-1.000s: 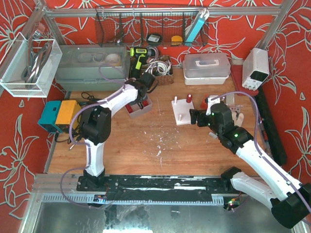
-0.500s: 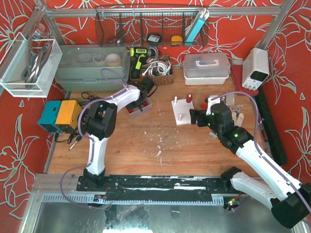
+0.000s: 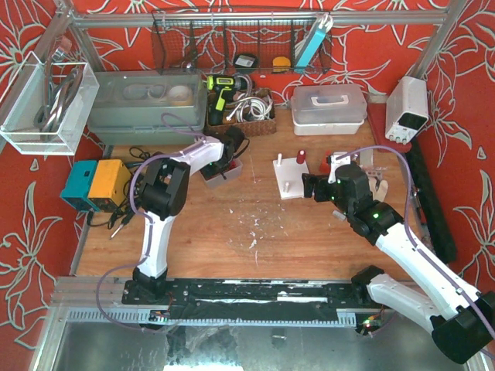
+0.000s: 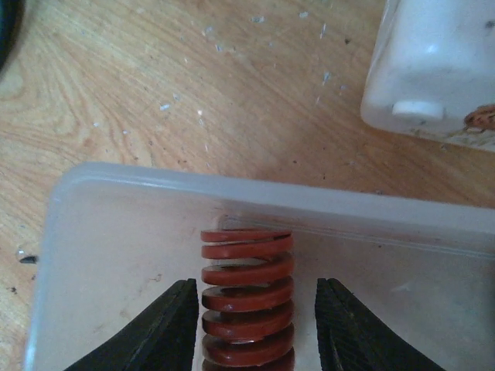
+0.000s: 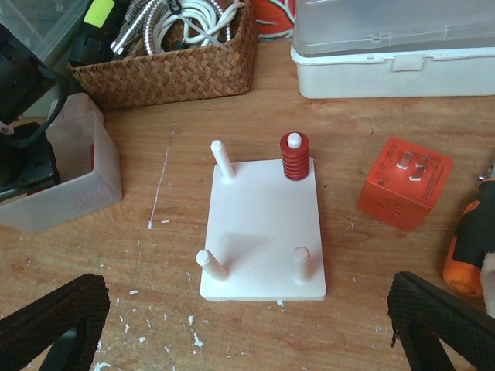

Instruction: Install the large spring

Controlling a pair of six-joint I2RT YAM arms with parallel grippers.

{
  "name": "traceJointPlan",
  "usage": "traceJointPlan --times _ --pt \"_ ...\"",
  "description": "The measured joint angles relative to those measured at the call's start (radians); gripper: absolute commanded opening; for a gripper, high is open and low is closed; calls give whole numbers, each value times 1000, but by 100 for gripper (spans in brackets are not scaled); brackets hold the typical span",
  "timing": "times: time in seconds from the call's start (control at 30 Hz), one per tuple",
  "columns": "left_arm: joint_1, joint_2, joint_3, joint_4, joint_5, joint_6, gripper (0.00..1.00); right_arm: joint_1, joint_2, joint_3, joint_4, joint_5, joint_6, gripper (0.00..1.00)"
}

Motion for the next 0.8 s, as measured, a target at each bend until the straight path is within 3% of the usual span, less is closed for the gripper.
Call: traceJointPlan --times 0.4,0.8 --pt "0 29 6 11 39 -13 43 0 0 0 0 1 0 99" --pt "0 23 -5 33 42 9 20 0 0 0 0 16 0 99"
